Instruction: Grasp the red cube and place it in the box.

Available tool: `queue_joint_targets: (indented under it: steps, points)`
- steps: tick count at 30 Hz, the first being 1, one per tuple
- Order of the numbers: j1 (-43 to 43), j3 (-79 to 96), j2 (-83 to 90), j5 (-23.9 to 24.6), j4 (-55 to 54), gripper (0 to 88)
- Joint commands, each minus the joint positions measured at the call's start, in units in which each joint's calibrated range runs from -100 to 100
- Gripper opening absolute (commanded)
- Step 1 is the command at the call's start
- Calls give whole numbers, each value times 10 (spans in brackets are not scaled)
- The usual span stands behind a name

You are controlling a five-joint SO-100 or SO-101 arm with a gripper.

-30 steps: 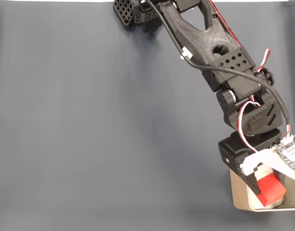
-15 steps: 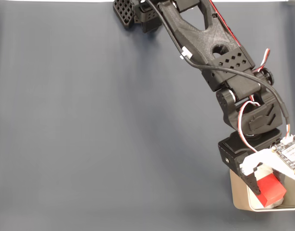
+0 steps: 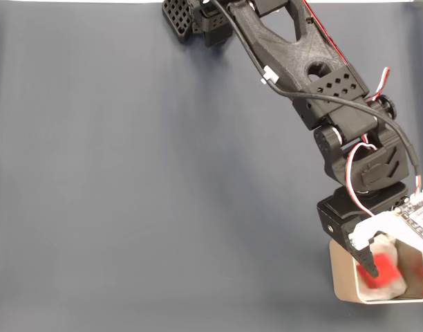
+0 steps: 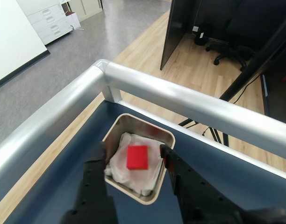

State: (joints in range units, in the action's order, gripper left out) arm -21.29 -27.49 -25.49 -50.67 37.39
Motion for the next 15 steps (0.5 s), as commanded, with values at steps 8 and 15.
queue_joint_targets:
  steps: [8,15]
  points:
    - [-2,-13,13,9,-14,455]
    - [0,-10,14,9,-17,468]
